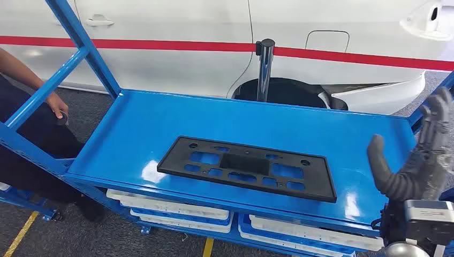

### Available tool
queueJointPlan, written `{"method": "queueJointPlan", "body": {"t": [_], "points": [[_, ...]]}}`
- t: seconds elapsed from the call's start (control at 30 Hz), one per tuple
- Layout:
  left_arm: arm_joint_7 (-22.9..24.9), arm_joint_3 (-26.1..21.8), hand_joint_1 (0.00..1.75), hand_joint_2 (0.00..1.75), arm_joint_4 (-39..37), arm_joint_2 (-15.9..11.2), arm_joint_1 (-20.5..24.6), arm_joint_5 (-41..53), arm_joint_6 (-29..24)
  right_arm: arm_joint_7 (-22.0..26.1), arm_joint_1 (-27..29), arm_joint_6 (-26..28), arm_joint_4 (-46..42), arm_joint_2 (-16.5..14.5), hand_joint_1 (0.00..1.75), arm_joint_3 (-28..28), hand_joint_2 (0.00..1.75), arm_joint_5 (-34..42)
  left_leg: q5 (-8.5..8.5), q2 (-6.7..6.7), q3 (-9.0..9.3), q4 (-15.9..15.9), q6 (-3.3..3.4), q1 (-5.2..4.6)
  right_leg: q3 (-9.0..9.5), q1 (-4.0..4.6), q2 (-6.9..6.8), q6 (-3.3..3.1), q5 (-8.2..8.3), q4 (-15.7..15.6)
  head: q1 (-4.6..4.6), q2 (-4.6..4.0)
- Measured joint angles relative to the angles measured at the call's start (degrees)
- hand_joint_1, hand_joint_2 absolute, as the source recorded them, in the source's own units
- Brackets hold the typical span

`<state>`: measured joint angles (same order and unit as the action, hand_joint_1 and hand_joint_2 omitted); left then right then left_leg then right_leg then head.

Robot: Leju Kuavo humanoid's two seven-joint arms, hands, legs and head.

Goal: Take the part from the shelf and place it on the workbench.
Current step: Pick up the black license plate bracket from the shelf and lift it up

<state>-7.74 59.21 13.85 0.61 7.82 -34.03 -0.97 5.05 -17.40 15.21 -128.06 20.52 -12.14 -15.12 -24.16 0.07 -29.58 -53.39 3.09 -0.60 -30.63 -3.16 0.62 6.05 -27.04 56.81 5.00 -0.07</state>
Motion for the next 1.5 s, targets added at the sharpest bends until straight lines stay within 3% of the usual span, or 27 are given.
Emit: {"method": "queueJointPlan", "body": {"t": [0.13,0.2,0.27,0.33,0.37,0.4,0.43,0.53,0.57,0.6,0.67,0.73,0.83,0.87,0.9,0.93,1.0,1.03,1.07,1.17,1.23,1.33,1.37,1.4,1.43,1.5], "points": [[-0.2,0.2,0.00,0.00,0.0,-0.5,0.3,0.1,0.1,-1.7,-2.4,-7.8,0.1,0.9,0.00,-4.6,1.75,-10.5,-0.29,0.01,-0.80,-0.9,-0.40,-0.10,-0.41,-0.45,0.16,-1.87,-0.05,0.1,-0.14,-0.01],[-0.2,0.3,0.00,0.00,0.0,-0.7,0.3,0.1,0.0,-3.3,-4.4,-11.6,0.0,1.0,0.00,-9.2,1.75,-19.6,-1.45,-0.05,-1.68,-2.6,-1.09,0.00,-0.94,-0.44,-0.20,-1.97,-0.03,0.6,-0.08,-0.02],[-0.2,0.3,0.00,0.00,0.0,-0.8,0.6,0.4,0.0,-4.5,-6.7,-14.8,0.0,1.0,0.00,-14.2,1.75,-28.9,-4.70,0.00,-4.62,-8.7,-1.98,0.35,-1.20,-0.20,-0.55,-1.65,0.05,0.6,0.00,-0.02],[0.0,0.4,0.00,0.00,0.0,-0.9,1.0,0.9,0.1,-4.8,-8.9,-18.0,0.1,0.9,0.00,-19.2,1.75,-37.0,-7.96,0.09,-8.77,-17.0,-2.23,0.56,-1.32,0.07,-0.84,-1.28,0.11,0.5,0.01,-0.02],[0.2,0.4,0.00,0.00,0.0,-0.9,1.1,1.2,0.2,-4.7,-10.0,-19.3,0.2,0.9,0.00,-21.9,1.75,-39.7,-8.49,0.07,-10.08,-19.3,-1.90,0.36,-1.35,0.44,-0.92,-1.29,0.10,0.5,0.00,-0.02],[0.3,0.5,0.00,0.00,0.0,-0.9,1.2,1.4,0.3,-4.6,-11.0,-20.3,0.4,0.8,0.00,-24.4,1.75,-41.5,-7.92,0.03,-10.30,-19.5,-1.25,0.04,-1.31,0.87,-0.95,-1.28,0.10,0.4,0.00,-0.02],[0.5,0.7,0.00,0.00,0.0,-0.9,1.3,1.7,0.5,-4.4,-12.0,-21.0,0.7,0.6,0.00,-26.8,1.75,-42.4,-6.30,-0.03,-9.31,-17.2,-0.21,-0.49,-1.13,1.36,-0.97,-1.35,0.15,0.2,0.00,-0.02],[0.6,1.2,0.00,0.00,0.0,-1.4,1.8,2.1,0.9,-3.5,-14.4,-22.1,1.3,0.3,0.00,-32.5,1.75,-43.9,0.09,-0.80,-2.93,-3.9,4.47,-3.49,-0.01,2.24,-0.83,-2.25,0.79,-1.4,-0.04,-0.03],[0.6,1.3,0.00,0.00,0.0,-1.6,2.0,2.2,0.9,-3.3,-15.1,-22.2,1.7,0.2,0.00,-34.2,1.75,-44.5,1.16,-1.10,-1.55,-0.9,5.41,-4.33,0.17,2.35,-0.78,-2.62,1.05,-1.9,-0.02,-0.03],[0.7,1.4,0.00,0.00,0.0,-1.8,2.1,2.2,1.0,-3.1,-15.6,-22.1,2.0,0.1,0.00,-35.8,1.75,-45.2,1.63,-1.18,-0.83,0.8,5.79,-4.87,0.19,2.44,-0.70,-2.87,1.23,-2.1,0.03,-0.03],[1.0,1.6,0.00,0.00,0.1,-1.7,2.2,2.4,1.0,-2.5,-16.5,-21.5,2.5,-0.2,0.00,-38.5,1.75,-47.3,1.98,-1.28,-0.28,2.2,5.37,-4.53,-0.09,2.71,-0.52,-3.12,1.17,-2.1,0.21,-0.02],[1.1,1.7,0.00,0.00,0.1,-1.6,2.4,2.7,1.1,-2.1,-17.4,-20.3,3.0,-0.3,0.00,-40.9,1.75,-49.4,2.44,-1.14,0.36,3.1,4.80,-3.88,-1.11,2.83,-0.45,-2.66,-0.33,0.2,0.19,-0.02],[1.3,1.8,0.00,0.00,0.1,-1.4,2.7,3.0,1.2,-1.6,-18.1,-18.5,3.9,-0.3,0.00,-44.1,1.75,-51.1,2.53,-1.04,0.54,3.2,4.57,-3.37,-6.48,2.33,-0.50,-1.71,-5.18,10.9,0.06,-0.02],[1.4,1.8,0.00,0.00,0.1,-1.3,2.7,3.1,1.2,-1.5,-18.1,-18.2,4.1,-0.3,0.00,-44.8,1.75,-51.4,2.50,-1.03,0.50,3.2,4.53,-3.26,-8.09,2.12,-0.52,-1.53,-5.84,13.7,0.04,-0.02],[1.4,1.9,0.00,0.00,0.1,-1.2,2.7,3.2,1.2,-1.3,-18.2,-17.9,4.3,-0.3,0.00,-45.5,1.75,-51.6,2.42,-1.04,0.45,3.0,4.43,-3.11,-8.75,2.00,-0.54,-1.32,-5.43,14.5,0.04,-0.02],[1.4,1.9,0.00,0.00,0.1,-1.2,2.7,3.2,1.2,-1.2,-18.3,-17.8,4.4,-0.4,0.00,-46.1,1.75,-51.7,2.25,-1.05,0.40,2.7,4.22,-2.95,-8.15,1.91,-0.56,-1.05,-3.92,12.9,0.05,-0.02],[1.4,2.0,0.00,0.00,0.1,-1.2,2.7,3.2,1.1,-1.1,-18.7,-17.8,4.9,-0.4,0.00,-47.1,1.75,-51.6,1.55,-1.09,0.14,1.6,3.47,-2.66,-4.70,1.72,-0.56,-0.56,-0.26,5.7,0.05,-0.02],[1.4,2.1,0.00,0.00,0.1,-1.2,2.8,3.2,1.0,-1.0,-19.0,-18.0,5.1,-0.5,0.00,-47.6,1.75,-51.4,1.07,-1.11,-0.17,0.9,3.07,-2.67,-3.15,1.65,-0.46,-0.70,0.92,2.4,0.05,-0.02],[1.4,2.2,0.00,0.00,0.1,-1.2,2.9,3.3,0.9,-1.0,-19.2,-18.3,5.4,-0.6,0.00,-48.3,1.75,-50.9,0.71,-1.10,-0.48,0.3,2.81,-2.72,-2.24,1.64,-0.33,-1.26,1.44,0.5,0.06,-0.02],[1.4,2.6,0.00,0.00,0.1,-1.4,3.1,3.5,0.9,-0.9,-19.7,-19.3,6.1,-1.1,0.00,-49.6,1.75,-49.2,0.35,-1.10,-0.96,-0.3,2.65,-2.84,-2.10,1.57,-0.06,-3.34,1.68,-0.4,0.07,-0.02],[1.4,2.8,0.00,0.00,0.1,-1.5,3.1,3.8,0.9,-0.8,-20.0,-19.8,6.5,-1.3,0.00,-50.2,1.75,-48.4,-1.16,-1.07,-1.80,-2.6,1.82,-2.56,-2.17,1.25,-0.09,-3.91,1.83,-0.4,0.12,-0.02],[1.5,2.8,0.00,0.00,0.1,-1.5,3.1,4.0,0.9,-0.9,-20.4,-20.6,7.1,-1.7,0.00,-51.0,1.75,-47.5,-6.73,-0.94,-6.48,-13.1,-0.42,-0.91,-2.47,1.02,-0.18,-4.28,1.99,-0.4,0.30,-0.02],[1.5,2.8,0.00,0.00,0.1,-1.5,3.1,4.1,0.8,-0.9,-20.4,-20.9,7.3,-1.7,0.00,-51.2,1.75,-47.1,-7.89,-0.90,-7.99,-16.4,-0.88,-0.35,-2.56,0.98,-0.20,-4.30,2.01,-0.4,0.30,-0.02],[1.5,2.9,0.00,0.00,0.1,-1.5,3.1,4.1,0.8,-0.9,-20.5,-21.3,7.5,-1.8,0.00,-51.4,1.75,-46.8,-8.02,-0.87,-8.67,-17.8,-1.12,0.02,-2.59,0.94,-0.23,-4.29,2.01,-0.4,0.30,-0.02],[1.5,2.9,0.00,0.00,0.1,-1.5,3.0,4.2,0.8,-0.9,-20.6,-21.6,7.6,-1.9,0.00,-51.6,1.75,-46.6,-7.14,-0.85,-8.35,-17.2,-1.20,0.27,-2.57,0.91,-0.24,-4.28,2.02,-0.4,0.29,-0.02],[1.5,2.9,0.00,0.00,0.1,-1.6,3.1,4.2,0.8,-0.9,-21.0,-22.2,7.8,-2.2,0.00,-52.0,1.75,-46.3,-3.03,-0.85,-4.52,-9.4,-0.66,0.24,-2.26,0.85,-0.21,-4.27,2.09,-0.7,0.29,-0.02]]}}
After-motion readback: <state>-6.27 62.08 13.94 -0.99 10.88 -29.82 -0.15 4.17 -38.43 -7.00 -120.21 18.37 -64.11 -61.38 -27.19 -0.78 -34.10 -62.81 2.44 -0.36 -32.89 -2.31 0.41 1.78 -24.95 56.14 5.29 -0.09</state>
